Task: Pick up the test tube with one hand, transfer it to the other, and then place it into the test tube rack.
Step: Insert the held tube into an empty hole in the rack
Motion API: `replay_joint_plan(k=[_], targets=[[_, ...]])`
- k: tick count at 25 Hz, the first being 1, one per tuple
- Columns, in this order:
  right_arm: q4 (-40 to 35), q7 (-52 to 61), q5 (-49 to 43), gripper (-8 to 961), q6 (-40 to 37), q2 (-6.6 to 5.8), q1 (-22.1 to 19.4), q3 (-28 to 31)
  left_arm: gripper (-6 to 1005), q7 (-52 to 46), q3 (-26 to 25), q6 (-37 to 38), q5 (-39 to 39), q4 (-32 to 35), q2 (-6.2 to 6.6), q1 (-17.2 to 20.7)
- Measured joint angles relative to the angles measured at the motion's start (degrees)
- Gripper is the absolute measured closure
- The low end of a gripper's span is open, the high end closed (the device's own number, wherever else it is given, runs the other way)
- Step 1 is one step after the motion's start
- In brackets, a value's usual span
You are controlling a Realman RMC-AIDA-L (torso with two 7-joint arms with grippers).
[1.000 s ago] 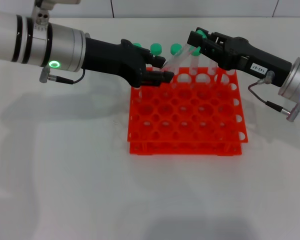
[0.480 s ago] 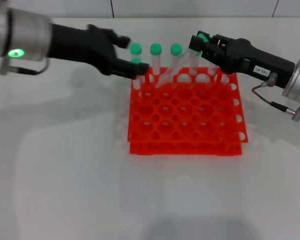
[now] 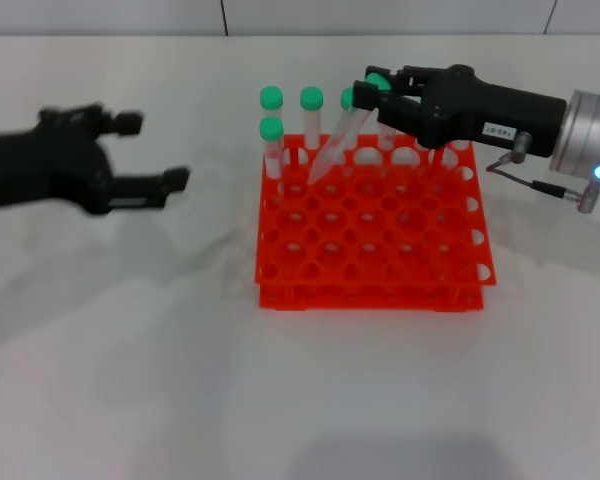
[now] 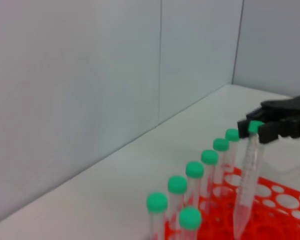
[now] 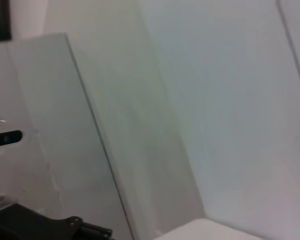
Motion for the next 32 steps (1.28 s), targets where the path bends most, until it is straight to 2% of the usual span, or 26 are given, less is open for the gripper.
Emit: replay_joint_plan(k=[5, 10, 14, 21, 32], targets=[[-6.0, 3.0, 0.0, 695, 2.9, -0.06, 0.1, -5.7, 129, 6.8, -0.1, 1.2, -3.3, -1.8, -0.10, 5.2], [-12.4, 6.9, 0.0, 694, 7.6, -0.19, 0.2, -11.9, 130, 10.9, -2.7, 3.3, -3.9, -6.5, -0.08, 6.1], [-17.1, 10.3, -1.9, 694, 12.6, -0.35, 0.2, -15.8, 132, 14.2, -7.3, 6.9, -4.0, -10.0, -0.06, 5.7], [-21.9, 16.1, -8.5, 694, 15.7, -0.40, 0.3, -15.7, 133, 15.2, -8.7, 7.9, -4.3, -10.9, -0.09, 5.5], [-22.2, 16.6, -10.3, 695, 17.4, -0.52, 0.3, -15.5, 135, 15.8, -8.7, 7.7, -4.3, -11.0, -0.02, 4.5]])
